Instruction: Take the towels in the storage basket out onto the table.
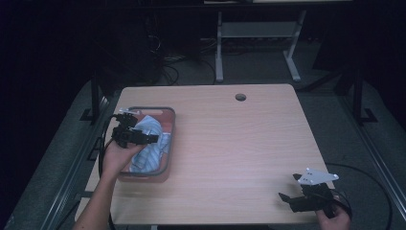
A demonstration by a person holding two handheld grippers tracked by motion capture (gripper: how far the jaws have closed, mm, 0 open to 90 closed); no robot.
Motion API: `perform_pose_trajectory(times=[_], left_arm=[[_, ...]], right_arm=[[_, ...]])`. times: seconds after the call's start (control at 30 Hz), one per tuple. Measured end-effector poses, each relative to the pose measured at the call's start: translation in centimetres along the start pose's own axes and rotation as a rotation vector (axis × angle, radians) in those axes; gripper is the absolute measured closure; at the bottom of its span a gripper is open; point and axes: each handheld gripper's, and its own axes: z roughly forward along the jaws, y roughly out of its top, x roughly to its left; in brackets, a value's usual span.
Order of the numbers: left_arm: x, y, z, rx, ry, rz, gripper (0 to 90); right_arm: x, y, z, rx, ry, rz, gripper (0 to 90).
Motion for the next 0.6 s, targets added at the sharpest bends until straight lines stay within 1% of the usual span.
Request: perform_pose_trajectory(times=[0.03, 0.13, 0.17, 0.2, 0.27, 0.3, 0.33, 0.37, 0.4, 0.47, 0.5, 0.53, 0.57, 0.6], left_arm=[[0.0, 0.0, 0.0, 0.0, 0.0, 0.0, 21.5], [0.0, 0.0, 0.9, 0.058, 0.039, 0.01, 21.6], [0.0, 0.1, 1.3, 0.079, 0.055, 0.003, 22.2], [0.0, 0.1, 1.5, 0.082, 0.054, 0.008, 23.5], [-0.2, 0.2, 2.0, 0.097, 0.071, 0.009, 25.8], [-0.2, 0.2, 2.4, 0.117, 0.079, 0.011, 25.8], [-0.2, 0.2, 3.1, 0.162, 0.105, 0.021, 28.3], [-0.2, 0.2, 3.1, 0.162, 0.105, 0.021, 28.5], [-0.3, 0.2, 3.5, 0.178, 0.117, 0.019, 28.5], [-0.3, -0.1, 4.4, 0.202, 0.136, 0.03, 29.4], [-0.3, -0.1, 4.4, 0.202, 0.136, 0.03, 31.2], [-0.2, -0.3, 5.1, 0.248, 0.145, 0.029, 32.7], [-0.2, -0.3, 5.1, 0.248, 0.145, 0.029, 33.9], [-0.1, -0.4, 5.3, 0.263, 0.138, 0.023, 33.9]], right_arm=[[0.0, 0.0, 0.0, 0.0, 0.0, 0.0, 13.8], [0.0, 0.0, 0.1, -0.001, 0.001, -0.005, 13.8], [0.0, 0.0, 0.1, 0.0, 0.002, -0.005, 13.8], [0.1, 0.0, 0.1, 0.001, 0.001, -0.005, 13.8], [0.1, 0.0, 0.1, 0.002, 0.001, -0.004, 13.8], [0.1, 0.0, 0.1, 0.002, 0.001, -0.004, 13.8], [0.0, 0.0, 0.1, -0.002, 0.001, 0.0, 13.8], [0.0, 0.0, 0.1, -0.002, 0.001, 0.0, 13.8], [0.0, 0.0, 0.1, -0.001, 0.002, -0.005, 13.8], [0.0, 0.0, 0.0, -0.004, 0.003, -0.004, 13.8], [0.0, 0.0, 0.0, -0.004, 0.003, -0.004, 13.8], [0.0, 0.0, 0.0, -0.007, 0.003, -0.001, 13.8], [0.0, 0.0, 0.0, -0.007, 0.003, -0.001, 13.8], [0.0, 0.0, 0.0, -0.007, 0.003, -0.001, 13.8]])
